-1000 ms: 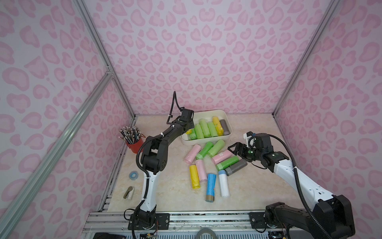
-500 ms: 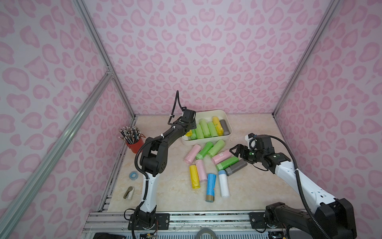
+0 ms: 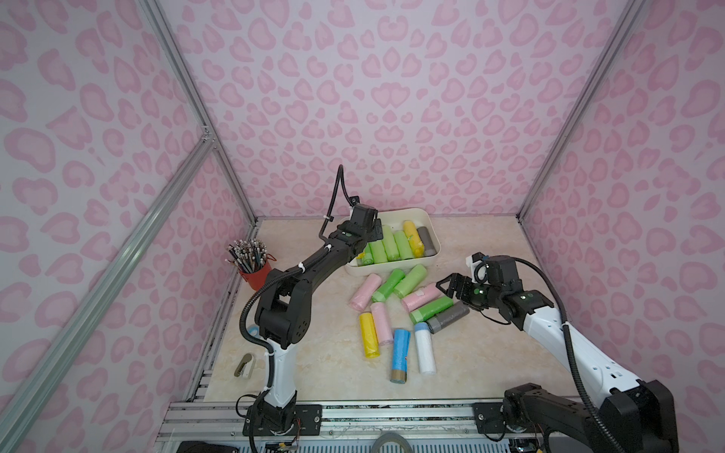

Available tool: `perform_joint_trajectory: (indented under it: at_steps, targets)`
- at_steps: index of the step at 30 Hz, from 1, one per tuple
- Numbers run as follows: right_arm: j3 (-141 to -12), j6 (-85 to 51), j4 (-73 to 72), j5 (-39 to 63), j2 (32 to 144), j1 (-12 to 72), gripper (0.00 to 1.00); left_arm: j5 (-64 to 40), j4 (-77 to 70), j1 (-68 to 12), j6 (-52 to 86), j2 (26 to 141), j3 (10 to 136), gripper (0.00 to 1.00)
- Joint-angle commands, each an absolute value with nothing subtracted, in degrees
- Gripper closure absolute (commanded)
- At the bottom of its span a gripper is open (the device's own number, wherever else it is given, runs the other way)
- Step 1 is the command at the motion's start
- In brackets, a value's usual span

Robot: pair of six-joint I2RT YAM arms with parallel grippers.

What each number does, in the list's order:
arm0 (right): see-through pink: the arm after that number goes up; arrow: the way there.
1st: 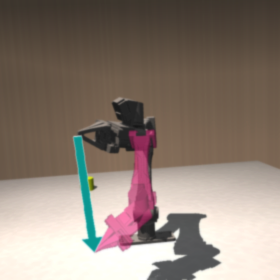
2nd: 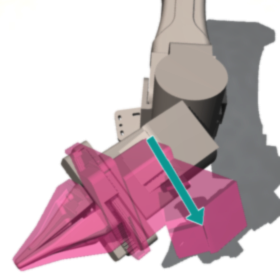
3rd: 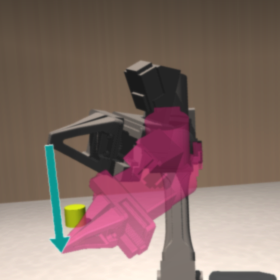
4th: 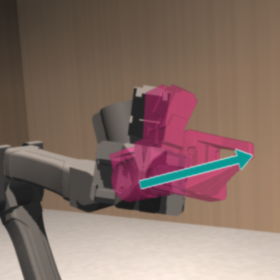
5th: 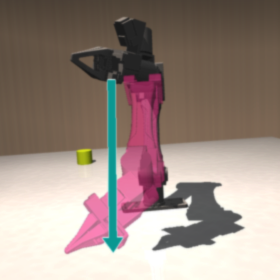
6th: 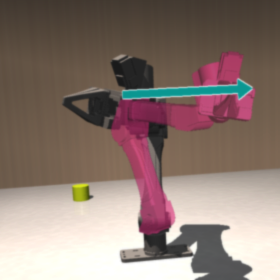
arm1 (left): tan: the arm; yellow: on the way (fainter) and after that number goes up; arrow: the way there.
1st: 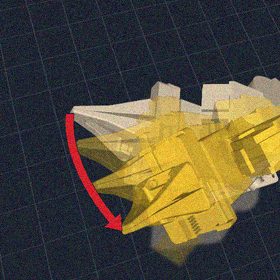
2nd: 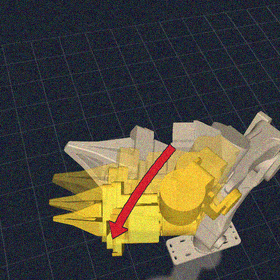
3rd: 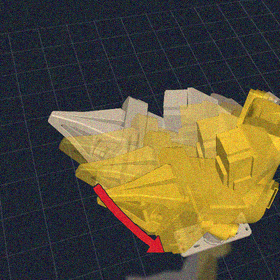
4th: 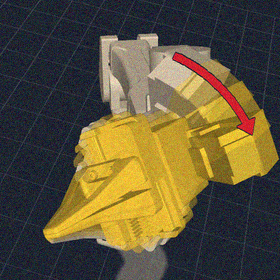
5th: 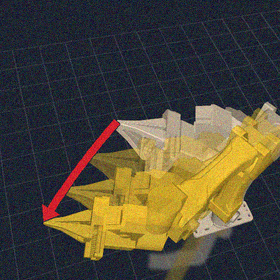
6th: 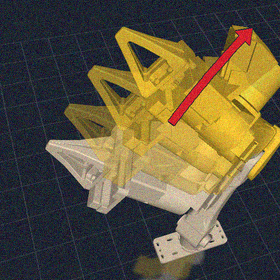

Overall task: Put the roll of trash bags into the storage box
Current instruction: Place the roll of trash bags in the storage box, then pick up the roll of trash bags from the center of the board.

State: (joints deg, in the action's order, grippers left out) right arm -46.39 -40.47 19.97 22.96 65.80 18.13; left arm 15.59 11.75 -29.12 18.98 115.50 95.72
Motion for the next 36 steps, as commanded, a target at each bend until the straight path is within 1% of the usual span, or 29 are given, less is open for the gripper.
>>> perform_joint_trajectory:
  at_steps: [1, 12, 17, 23, 29, 32, 36]
  targets:
    - [-46.33, -40.08, 21.33, 22.97, 65.48, 18.19, 0.10, 17.60, 9.61, -29.59, 18.10, 113.19, 94.33, 0.00]
    - [-43.46, -39.37, 25.38, 18.96, 62.77, 18.06, 0.10, 17.14, 6.15, -32.35, 20.19, 101.48, 82.87, 0.00]
    - [-41.64, -39.44, 26.67, 19.63, 62.93, 17.25, 0.10, 17.42, 2.89, -33.84, 21.58, 93.17, 72.23, 0.00]
    - [-38.25, -42.63, 26.20, 15.80, 63.50, 16.57, 0.10, 14.86, -2.01, -34.90, 24.64, 81.13, 60.11, 0.00]
    - [-36.24, -44.70, 24.79, 15.64, 65.05, 16.01, 0.10, 16.04, -0.07, -37.99, 26.50, 72.70, 53.87, 0.00]
    - [-35.56, -46.38, 24.07, 15.39, 66.02, 15.82, 0.08, 15.73, -0.37, -38.84, 27.58, 68.13, 50.56, 0.00]
    - [-34.16, -49.75, 20.78, 15.25, 66.59, 15.73, 0.03, 16.06, -0.08, -38.94, 28.47, 64.07, 48.29, 0.00]
